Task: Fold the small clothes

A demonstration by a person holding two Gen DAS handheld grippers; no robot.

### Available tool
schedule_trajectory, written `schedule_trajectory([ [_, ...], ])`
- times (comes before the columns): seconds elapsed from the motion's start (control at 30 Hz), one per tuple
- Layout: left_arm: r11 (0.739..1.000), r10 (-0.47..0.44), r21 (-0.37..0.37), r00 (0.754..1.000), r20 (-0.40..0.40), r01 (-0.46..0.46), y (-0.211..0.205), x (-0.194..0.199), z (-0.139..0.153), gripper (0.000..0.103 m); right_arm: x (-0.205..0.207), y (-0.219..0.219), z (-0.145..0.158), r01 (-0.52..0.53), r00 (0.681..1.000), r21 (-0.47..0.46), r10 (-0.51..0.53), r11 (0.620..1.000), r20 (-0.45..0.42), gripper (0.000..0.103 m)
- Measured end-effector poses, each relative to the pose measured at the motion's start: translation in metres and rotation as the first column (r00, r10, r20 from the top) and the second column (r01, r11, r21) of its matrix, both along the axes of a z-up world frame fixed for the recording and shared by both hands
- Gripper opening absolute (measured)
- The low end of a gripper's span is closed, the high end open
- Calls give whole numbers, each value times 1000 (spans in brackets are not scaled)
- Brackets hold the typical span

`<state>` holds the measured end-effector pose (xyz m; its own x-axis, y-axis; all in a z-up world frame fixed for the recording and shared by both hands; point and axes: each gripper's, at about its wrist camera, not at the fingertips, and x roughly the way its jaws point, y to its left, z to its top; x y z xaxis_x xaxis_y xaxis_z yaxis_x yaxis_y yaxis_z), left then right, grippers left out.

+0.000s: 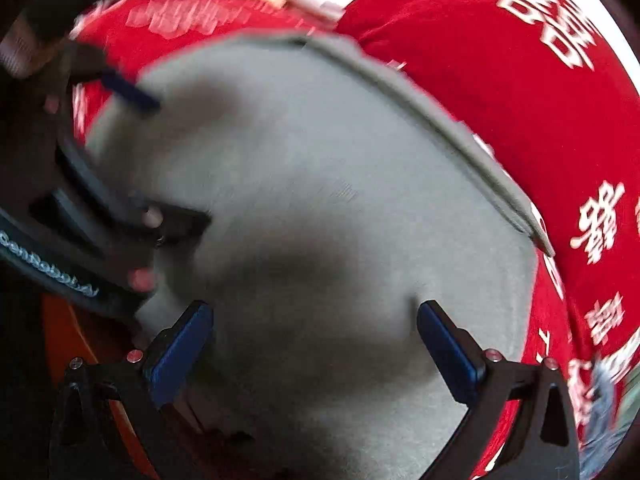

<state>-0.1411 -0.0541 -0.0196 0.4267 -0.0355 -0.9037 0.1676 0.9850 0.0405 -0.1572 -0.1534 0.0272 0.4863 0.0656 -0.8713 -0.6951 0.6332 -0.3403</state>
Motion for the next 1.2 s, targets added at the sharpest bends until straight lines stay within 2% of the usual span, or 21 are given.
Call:
schedule_trajectory([
  [0.03, 1000, -7, 0, 1000, 14, 7, 1, -3, 2, 103, -1, -6, -3, -1, 1000, 12, 1, 1000, -14, 102],
  [0.13, 1000, 22, 3, 1000, -21, -22, 17, -7, -3, 103, 3, -34, 2, 66, 997, 47, -65, 997, -41, 102],
  [0.2, 998, 64, -18, 995, -72, -66, 37, -11, -6, 103, 6, -54, 3, 106, 993, 29, -103, 994, -64, 102],
  [0.27, 990, 123, -52, 980, -159, -133, 63, -16, -14, 103, 8, -72, 7, 145, 985, 21, -142, 989, -103, 102],
  [0.3, 982, 151, -81, 969, -196, -169, 77, -20, -16, 103, 9, -80, 7, 172, 980, -12, -172, 985, -98, 102],
  [0.33, 975, 198, -59, 956, -216, -215, 90, -22, -16, 103, 11, -88, 6, 203, 975, -71, -209, 977, -78, 102],
  [0.37, 968, 249, 10, 948, -199, -252, 99, -25, -15, 103, 12, -96, 8, 229, 968, -100, -237, 968, -80, 102],
  [0.4, 958, 286, 71, 945, -157, -279, 106, -29, -10, 103, 13, -104, 13, 253, 962, -91, -260, 963, -87, 102],
  [0.43, 955, 293, 76, 948, -127, -286, 112, -32, -4, 103, 13, -109, 21, 274, 957, -61, -279, 960, -84, 102],
  [0.47, 958, 287, 46, 950, -119, -284, 114, -35, 2, 103, 14, -113, 31, 294, 952, -11, -294, 956, -85, 102],
  [0.57, 964, 263, -24, 961, -89, -266, 103, -35, 18, 103, 21, -102, 57, 304, 950, 194, -280, 933, -139, 102],
  [0.63, 970, 236, -50, 970, -62, -240, 76, -25, 24, 103, 37, -73, 60, 296, 953, 284, -262, 912, -153, 102],
  [0.7, 972, 217, -71, 974, -69, -222, 52, -11, 17, 103, 46, -55, 53, 310, 949, 318, -271, 896, -160, 102],
  [0.8, 976, 207, -41, 973, -103, -212, 25, 2, -5, 103, 48, -36, 19, 371, 923, 251, -327, 894, -201, 102],
  [0.83, 976, 205, -52, 976, -72, -209, 25, 0, -3, 103, 35, -33, 14, 324, 944, 207, -303, 923, -128, 102],
  [0.9, 979, 196, -42, 977, -82, -200, 33, -6, -2, 103, 24, -34, 9, 267, 962, 132, -255, 955, -98, 102],
  [1.03, 950, 279, -85, 940, -194, -300, 78, -24, -13, 103, 6, -65, -2, 286, 952, -22, -286, 958, -104, 102],
  [1.07, 943, 309, -68, 931, -194, -327, 85, -29, -12, 103, 5, -72, -1, 310, 944, -45, -313, 950, -104, 102],
  [1.1, 934, 353, 8, 924, -146, -356, 89, -36, -6, 103, 5, -78, 3, 332, 937, -42, -335, 942, -101, 102],
  [1.13, 934, 356, 42, 928, -106, -354, 89, -41, -1, 103, 6, -82, 9, 346, 933, -18, -346, 938, -98, 102],
  [1.2, 953, 302, 20, 950, -78, -302, 81, -46, 7, 103, 10, -81, 20, 355, 932, 44, -350, 934, -96, 102],
])
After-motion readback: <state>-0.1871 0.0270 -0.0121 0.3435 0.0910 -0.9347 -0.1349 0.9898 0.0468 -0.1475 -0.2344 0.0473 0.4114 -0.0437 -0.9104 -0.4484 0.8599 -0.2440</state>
